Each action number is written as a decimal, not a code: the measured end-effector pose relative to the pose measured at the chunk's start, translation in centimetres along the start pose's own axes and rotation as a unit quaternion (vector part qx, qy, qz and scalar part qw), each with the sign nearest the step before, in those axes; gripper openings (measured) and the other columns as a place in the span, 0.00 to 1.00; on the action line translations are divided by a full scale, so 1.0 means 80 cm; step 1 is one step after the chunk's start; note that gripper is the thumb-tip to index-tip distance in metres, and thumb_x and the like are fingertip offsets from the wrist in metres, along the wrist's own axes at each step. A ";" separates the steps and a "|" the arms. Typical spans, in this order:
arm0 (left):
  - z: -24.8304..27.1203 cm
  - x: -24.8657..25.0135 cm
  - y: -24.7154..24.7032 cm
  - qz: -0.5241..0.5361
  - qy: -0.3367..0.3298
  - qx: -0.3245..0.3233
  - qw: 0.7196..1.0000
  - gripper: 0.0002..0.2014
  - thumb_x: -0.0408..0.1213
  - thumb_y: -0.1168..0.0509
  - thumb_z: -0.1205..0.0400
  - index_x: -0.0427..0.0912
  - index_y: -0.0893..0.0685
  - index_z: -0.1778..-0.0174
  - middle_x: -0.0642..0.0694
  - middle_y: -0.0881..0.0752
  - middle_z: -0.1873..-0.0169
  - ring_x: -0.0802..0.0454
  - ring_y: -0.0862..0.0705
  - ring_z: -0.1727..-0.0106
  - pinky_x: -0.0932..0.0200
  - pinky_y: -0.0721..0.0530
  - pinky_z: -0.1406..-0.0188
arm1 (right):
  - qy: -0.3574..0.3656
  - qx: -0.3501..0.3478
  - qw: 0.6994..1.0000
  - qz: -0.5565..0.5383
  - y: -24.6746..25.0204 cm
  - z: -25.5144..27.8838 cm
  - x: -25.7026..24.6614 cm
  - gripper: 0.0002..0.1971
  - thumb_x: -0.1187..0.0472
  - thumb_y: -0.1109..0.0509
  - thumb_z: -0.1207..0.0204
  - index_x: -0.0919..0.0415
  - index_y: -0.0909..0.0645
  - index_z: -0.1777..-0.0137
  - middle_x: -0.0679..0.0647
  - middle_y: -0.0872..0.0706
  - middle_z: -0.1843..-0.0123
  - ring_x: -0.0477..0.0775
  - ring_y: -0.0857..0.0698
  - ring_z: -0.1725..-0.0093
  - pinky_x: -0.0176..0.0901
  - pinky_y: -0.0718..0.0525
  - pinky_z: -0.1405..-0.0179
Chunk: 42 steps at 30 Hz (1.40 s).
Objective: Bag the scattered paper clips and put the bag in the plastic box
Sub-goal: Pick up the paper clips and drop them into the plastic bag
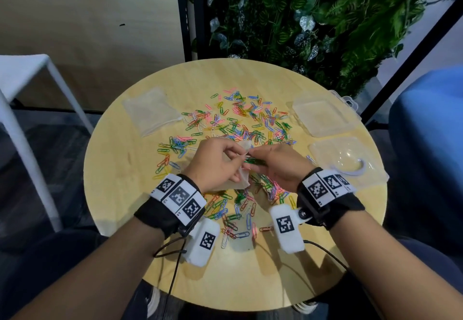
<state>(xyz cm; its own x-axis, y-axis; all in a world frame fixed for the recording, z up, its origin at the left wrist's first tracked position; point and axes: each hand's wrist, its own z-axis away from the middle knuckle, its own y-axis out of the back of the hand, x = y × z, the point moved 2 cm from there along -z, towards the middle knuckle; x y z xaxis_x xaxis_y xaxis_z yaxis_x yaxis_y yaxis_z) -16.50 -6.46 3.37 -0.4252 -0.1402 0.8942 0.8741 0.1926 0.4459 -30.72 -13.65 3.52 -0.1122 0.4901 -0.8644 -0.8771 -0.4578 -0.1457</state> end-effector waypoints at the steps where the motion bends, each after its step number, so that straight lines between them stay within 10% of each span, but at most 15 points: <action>1: 0.000 0.000 -0.002 -0.006 -0.004 0.003 1.000 0.06 0.31 0.28 0.17 0.36 0.10 0.46 0.44 0.09 0.60 0.46 0.07 0.71 0.52 0.07 0.65 | -0.016 -0.011 1.000 -0.025 -0.004 -0.001 0.002 0.13 0.75 0.38 0.19 0.86 0.23 0.40 0.75 0.17 0.38 0.64 0.13 0.47 0.51 0.13 0.42; 4: -0.001 -0.001 -0.004 -0.020 -0.017 0.014 1.000 0.06 0.32 0.27 0.18 0.37 0.09 0.47 0.45 0.08 0.61 0.49 0.08 0.72 0.57 0.07 0.66 | -0.045 -0.016 0.998 -0.041 -0.008 -0.003 0.012 0.18 0.80 0.45 0.23 0.89 0.31 0.34 0.77 0.21 0.33 0.69 0.17 0.36 0.58 0.17 0.34; 6: -0.001 -0.001 -0.005 -0.015 -0.019 0.014 1.000 0.07 0.33 0.26 0.19 0.37 0.09 0.47 0.44 0.08 0.61 0.50 0.08 0.72 0.57 0.07 0.65 | 0.005 0.000 0.996 0.089 -0.007 0.000 0.014 0.15 0.79 0.40 0.25 0.83 0.22 0.39 0.72 0.16 0.45 0.65 0.14 0.46 0.53 0.14 0.40; 10: -0.001 0.002 -0.001 0.007 -0.024 -0.013 1.000 0.11 0.34 0.24 0.20 0.36 0.09 0.43 0.42 0.08 0.60 0.46 0.07 0.68 0.52 0.06 0.60 | 0.226 0.100 0.846 0.472 -0.006 0.006 0.007 0.08 0.70 0.30 0.32 0.63 0.10 0.58 0.53 0.13 0.69 0.52 0.16 0.70 0.34 0.19 0.70; 14: -0.003 0.000 0.002 0.023 -0.019 -0.013 0.999 0.11 0.32 0.23 0.22 0.37 0.09 0.44 0.40 0.08 0.59 0.44 0.06 0.67 0.48 0.06 0.59 | 0.270 0.086 0.791 0.542 -0.012 0.008 0.006 0.11 0.73 0.37 0.30 0.63 0.13 0.58 0.53 0.16 0.69 0.52 0.21 0.69 0.39 0.27 0.69; 18: -0.006 -0.002 0.010 0.060 -0.009 0.006 0.998 0.11 0.31 0.25 0.20 0.34 0.10 0.43 0.38 0.09 0.62 0.45 0.06 0.66 0.51 0.06 0.61 | 0.259 0.006 0.831 0.492 -0.003 0.017 -0.002 0.21 0.76 0.41 0.28 0.58 0.14 0.43 0.57 0.09 0.51 0.55 0.11 0.50 0.49 0.12 0.48; 22: -0.007 0.001 0.013 0.074 0.003 0.014 0.997 0.12 0.32 0.25 0.20 0.33 0.11 0.43 0.39 0.08 0.63 0.44 0.06 0.66 0.49 0.06 0.62 | 0.307 0.089 0.890 0.325 0.018 0.033 -0.029 0.16 0.77 0.37 0.27 0.62 0.10 0.55 0.53 0.09 0.60 0.47 0.10 0.59 0.45 0.09 0.56; 25: -0.005 0.003 0.015 0.052 -0.002 0.023 0.998 0.08 0.31 0.25 0.20 0.35 0.10 0.45 0.40 0.10 0.60 0.47 0.07 0.68 0.55 0.06 0.66 | 0.282 0.130 0.859 0.406 0.054 0.028 -0.039 0.15 0.74 0.36 0.27 0.57 0.10 0.54 0.51 0.09 0.56 0.49 0.11 0.55 0.50 0.11 0.51; 29: -0.006 0.002 0.020 0.051 0.006 0.028 0.998 0.08 0.31 0.26 0.20 0.34 0.09 0.45 0.42 0.11 0.63 0.47 0.07 0.69 0.59 0.08 0.69 | 0.106 0.101 0.747 0.649 0.092 0.014 -0.017 0.21 0.57 0.33 0.20 0.54 0.24 0.27 0.59 0.21 0.28 0.59 0.22 0.31 0.46 0.27 0.33; 33: -0.002 0.004 0.025 0.040 0.000 0.025 0.999 0.09 0.32 0.26 0.19 0.35 0.09 0.45 0.41 0.10 0.61 0.48 0.07 0.70 0.63 0.10 0.72 | 0.038 0.099 0.752 0.650 0.095 -0.003 0.004 0.30 0.51 0.37 0.18 0.56 0.38 0.18 0.61 0.39 0.17 0.59 0.37 0.18 0.49 0.36 0.23; 37: 0.003 0.006 0.028 0.028 -0.007 0.024 0.999 0.08 0.34 0.26 0.19 0.36 0.09 0.47 0.40 0.10 0.62 0.50 0.08 0.71 0.67 0.14 0.77 | -0.028 0.095 0.687 0.720 0.099 -0.009 0.018 0.26 0.48 0.41 0.17 0.62 0.32 0.23 0.61 0.29 0.23 0.64 0.33 0.23 0.55 0.32 0.24; 42: 0.005 0.007 0.030 0.020 -0.003 0.020 1.000 0.09 0.33 0.26 0.19 0.34 0.09 0.45 0.37 0.10 0.59 0.44 0.07 0.67 0.73 0.22 0.85 | -0.020 0.106 0.686 0.719 0.087 0.013 0.027 0.19 0.49 0.44 0.16 0.62 0.23 0.37 0.64 0.19 0.38 0.65 0.19 0.41 0.53 0.19 0.41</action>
<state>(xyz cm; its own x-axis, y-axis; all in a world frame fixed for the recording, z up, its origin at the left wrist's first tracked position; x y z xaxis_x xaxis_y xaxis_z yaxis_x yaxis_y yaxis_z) -14.72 -5.67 4.96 -0.3915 -0.1250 0.9117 0.8806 0.2364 0.4106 -37.55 -15.03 1.13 -0.9423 -0.3337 -0.0258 0.1070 -0.3735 0.9214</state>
